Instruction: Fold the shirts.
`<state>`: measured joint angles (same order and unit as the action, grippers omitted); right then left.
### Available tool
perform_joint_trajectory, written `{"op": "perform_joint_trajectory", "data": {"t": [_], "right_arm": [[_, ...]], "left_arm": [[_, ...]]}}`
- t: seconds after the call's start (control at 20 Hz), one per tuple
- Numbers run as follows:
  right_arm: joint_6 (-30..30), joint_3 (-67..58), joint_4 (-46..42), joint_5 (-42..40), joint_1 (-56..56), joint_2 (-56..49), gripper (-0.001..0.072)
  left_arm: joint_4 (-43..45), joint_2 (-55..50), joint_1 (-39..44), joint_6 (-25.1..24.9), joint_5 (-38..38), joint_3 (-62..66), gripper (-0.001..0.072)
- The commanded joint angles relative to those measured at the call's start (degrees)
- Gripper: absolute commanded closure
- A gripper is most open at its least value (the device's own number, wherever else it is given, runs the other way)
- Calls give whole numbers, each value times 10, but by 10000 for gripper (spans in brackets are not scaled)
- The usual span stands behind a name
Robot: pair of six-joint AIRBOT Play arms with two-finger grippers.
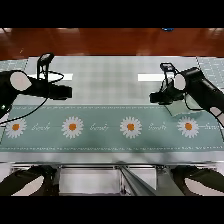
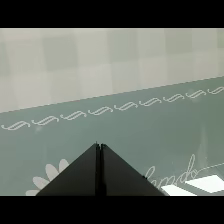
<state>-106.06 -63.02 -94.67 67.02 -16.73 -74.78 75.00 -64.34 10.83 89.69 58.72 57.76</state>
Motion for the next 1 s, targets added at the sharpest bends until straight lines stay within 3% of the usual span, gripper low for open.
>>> {"op": "perform_joint_trajectory", "data": {"t": [0.0,0.4,0.7,0.8,0.9,0.95], "right_arm": [[0,0,0,0,0,0,683],[0,0,0,0,0,0,682],[0,0,0,-1,0,0,682],[0,0,0,-45,0,0,682],[0,0,-5,-116,0,0,681],[0,-4,-10,-156,0,0,646]], "left_arm": [[0,0,0,0,0,1,689],[0,0,0,0,0,1,689],[0,-3,0,0,-53,1,689],[0,-4,0,0,-66,1,688],[0,-5,-2,0,-126,1,682],[1,-5,-2,0,-166,1,587]]}}
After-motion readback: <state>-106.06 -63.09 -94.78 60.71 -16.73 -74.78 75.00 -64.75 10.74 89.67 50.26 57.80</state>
